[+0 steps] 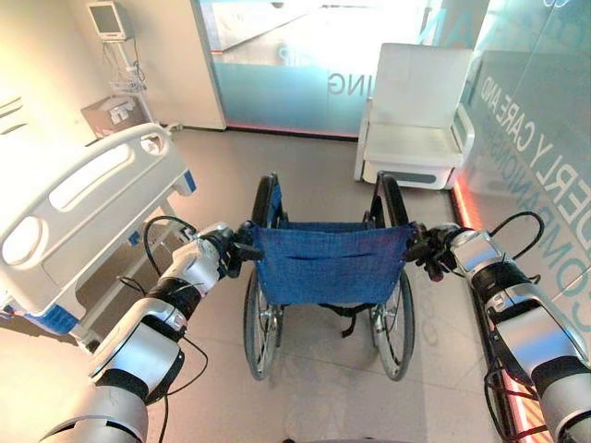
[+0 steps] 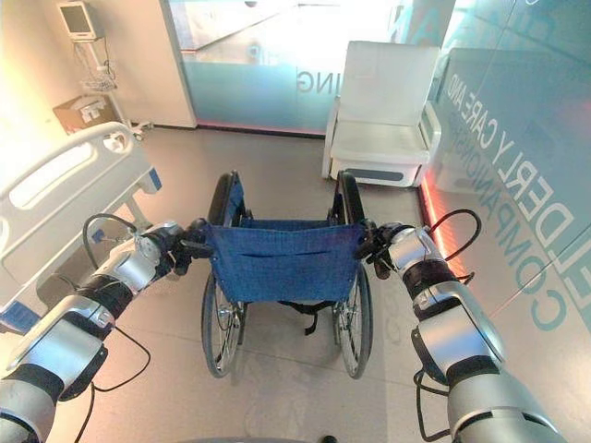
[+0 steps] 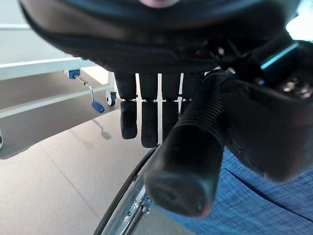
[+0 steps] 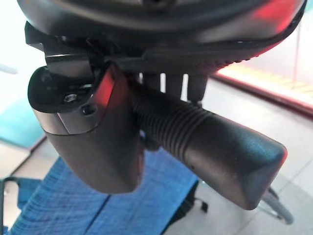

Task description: Push the wheelchair next to the bed

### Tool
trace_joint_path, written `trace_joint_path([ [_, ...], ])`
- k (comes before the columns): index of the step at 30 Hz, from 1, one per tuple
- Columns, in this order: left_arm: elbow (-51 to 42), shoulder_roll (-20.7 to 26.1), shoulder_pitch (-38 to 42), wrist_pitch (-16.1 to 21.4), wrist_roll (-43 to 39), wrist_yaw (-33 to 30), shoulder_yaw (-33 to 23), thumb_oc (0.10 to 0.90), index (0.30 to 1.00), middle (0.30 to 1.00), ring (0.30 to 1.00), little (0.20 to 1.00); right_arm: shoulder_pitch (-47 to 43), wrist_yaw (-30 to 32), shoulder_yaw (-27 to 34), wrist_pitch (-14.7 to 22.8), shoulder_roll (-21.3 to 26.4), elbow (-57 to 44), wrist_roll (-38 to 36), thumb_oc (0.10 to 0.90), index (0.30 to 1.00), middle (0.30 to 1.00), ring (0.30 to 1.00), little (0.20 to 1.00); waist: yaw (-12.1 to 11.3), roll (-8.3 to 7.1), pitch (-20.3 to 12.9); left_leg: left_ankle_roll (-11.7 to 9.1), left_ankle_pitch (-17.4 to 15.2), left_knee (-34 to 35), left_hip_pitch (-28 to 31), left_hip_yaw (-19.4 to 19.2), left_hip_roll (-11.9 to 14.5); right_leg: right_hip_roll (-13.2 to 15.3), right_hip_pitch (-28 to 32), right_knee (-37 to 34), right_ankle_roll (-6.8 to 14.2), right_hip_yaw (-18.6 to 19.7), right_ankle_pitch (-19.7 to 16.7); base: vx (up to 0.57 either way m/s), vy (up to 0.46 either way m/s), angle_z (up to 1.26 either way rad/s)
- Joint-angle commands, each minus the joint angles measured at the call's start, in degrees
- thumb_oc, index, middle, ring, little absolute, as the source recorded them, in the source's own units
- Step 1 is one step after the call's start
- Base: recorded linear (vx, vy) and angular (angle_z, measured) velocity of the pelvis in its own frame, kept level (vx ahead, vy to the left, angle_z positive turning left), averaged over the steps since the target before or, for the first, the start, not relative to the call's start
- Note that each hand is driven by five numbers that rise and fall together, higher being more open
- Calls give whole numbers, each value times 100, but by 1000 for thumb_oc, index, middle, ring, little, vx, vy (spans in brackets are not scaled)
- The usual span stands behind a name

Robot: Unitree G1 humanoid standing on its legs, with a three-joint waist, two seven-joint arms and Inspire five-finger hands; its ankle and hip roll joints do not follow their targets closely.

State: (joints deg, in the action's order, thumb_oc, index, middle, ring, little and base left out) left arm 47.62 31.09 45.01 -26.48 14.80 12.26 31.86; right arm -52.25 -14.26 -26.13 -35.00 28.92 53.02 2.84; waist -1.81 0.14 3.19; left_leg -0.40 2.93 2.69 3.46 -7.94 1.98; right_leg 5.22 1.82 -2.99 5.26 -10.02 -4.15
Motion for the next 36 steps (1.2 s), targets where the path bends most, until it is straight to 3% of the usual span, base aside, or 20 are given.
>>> trace_joint_path([
  [1,718,-106,-629,45,-24,2,262,400,300,300,300,300,422,-444,-911,651,80,191,578,400,300,300,300,300,-3,-72,702,85,-642,-495,-172,109,-235,-50,52,455,-94,-128,612,0,0,0],
  [10,634,-219,-623,180,75,38,345,400,300,300,300,300,181,-512,-1110,805,181,199,1261,400,300,300,300,300,-79,-71,639,60,-620,-456,-130,178,-216,-59,121,461,-129,-217,668,19,-11,8],
  [15,486,-149,-539,334,-42,92,357,400,300,300,300,300,-11,-267,-1129,917,251,61,968,400,300,300,300,300,-132,-60,631,35,-625,-489,-141,254,-204,-52,139,491,-147,-266,698,6,-24,2],
  [18,270,-111,-538,442,-613,-19,300,400,300,300,300,300,-29,-72,-1039,890,280,-209,628,400,300,300,300,300,-139,-58,618,21,-623,-491,-140,284,-193,-58,141,503,-161,-276,711,17,-39,5],
  [20,-3,-183,-612,621,-1661,-419,77,400,300,300,300,300,19,136,-893,945,355,-442,289,400,300,300,300,300,-149,-46,588,10,-614,-463,-113,332,-195,-73,174,487,-175,-285,723,39,-38,8],
  [23,-225,-296,-786,822,-2388,-786,-203,400,300,300,300,300,163,390,-732,1062,389,-642,118,400,300,300,300,300,-157,-50,558,-5,-618,-451,-82,344,-174,-81,217,474,-191,-303,746,34,-33,10],
  [31,-659,-497,-1329,1699,-3002,-1708,-661,400,300,300,300,300,558,650,-483,1057,535,-1085,148,400,300,300,300,300,-201,-86,510,-49,-627,-513,-71,379,-94,-123,272,546,-270,-373,854,34,-54,6],
  [36,-757,-559,-1297,1965,-3066,-1925,-699,400,300,300,300,300,426,697,-470,1025,572,-1034,54,400,300,300,300,300,-234,-99,590,-100,-668,-758,-178,431,-8,-148,212,749,-362,-429,959,10,-82,3],
])
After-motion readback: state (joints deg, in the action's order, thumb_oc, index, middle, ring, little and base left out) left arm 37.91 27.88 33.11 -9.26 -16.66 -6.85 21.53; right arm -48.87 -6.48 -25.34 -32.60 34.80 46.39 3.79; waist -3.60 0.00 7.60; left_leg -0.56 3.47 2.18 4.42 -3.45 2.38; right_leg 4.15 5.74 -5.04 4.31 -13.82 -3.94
